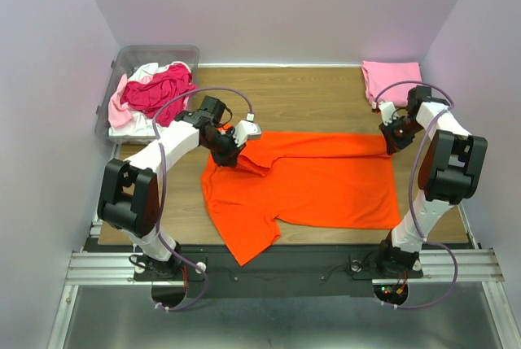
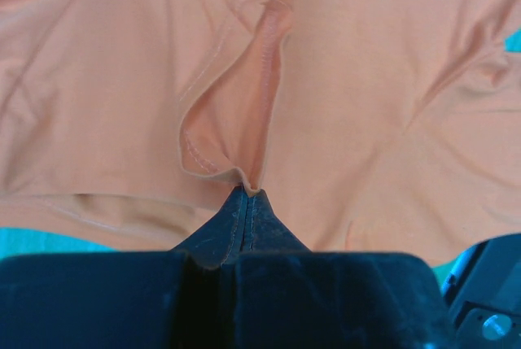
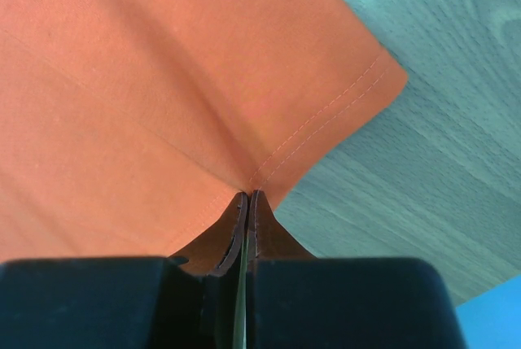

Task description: Fold and stack the t-shirts

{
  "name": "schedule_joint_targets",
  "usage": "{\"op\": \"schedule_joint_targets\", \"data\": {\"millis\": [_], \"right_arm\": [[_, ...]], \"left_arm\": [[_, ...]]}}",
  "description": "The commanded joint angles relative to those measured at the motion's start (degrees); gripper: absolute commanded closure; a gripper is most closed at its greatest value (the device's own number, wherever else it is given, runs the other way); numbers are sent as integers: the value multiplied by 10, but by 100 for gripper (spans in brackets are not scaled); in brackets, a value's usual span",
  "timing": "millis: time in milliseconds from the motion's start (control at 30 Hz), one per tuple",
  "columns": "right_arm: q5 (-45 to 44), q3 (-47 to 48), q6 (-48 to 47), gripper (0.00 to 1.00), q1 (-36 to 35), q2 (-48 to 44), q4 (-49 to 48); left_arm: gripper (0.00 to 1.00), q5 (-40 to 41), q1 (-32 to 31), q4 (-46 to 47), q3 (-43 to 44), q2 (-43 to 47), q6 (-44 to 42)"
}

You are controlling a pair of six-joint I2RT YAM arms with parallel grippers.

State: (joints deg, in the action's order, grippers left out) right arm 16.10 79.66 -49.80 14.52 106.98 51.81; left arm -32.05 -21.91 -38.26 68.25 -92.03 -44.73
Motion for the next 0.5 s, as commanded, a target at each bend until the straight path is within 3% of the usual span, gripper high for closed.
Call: {"op": "schedule_joint_targets", "data": {"millis": [0, 467], "right_arm": [[-14, -8, -12, 99, -5, -25, -14], [-12, -35, -30, 99, -5, -34, -7]], "left_arm": [[100, -2, -9, -37, -15, 35, -2], [100, 16, -16, -53, -60, 60, 2]]}}
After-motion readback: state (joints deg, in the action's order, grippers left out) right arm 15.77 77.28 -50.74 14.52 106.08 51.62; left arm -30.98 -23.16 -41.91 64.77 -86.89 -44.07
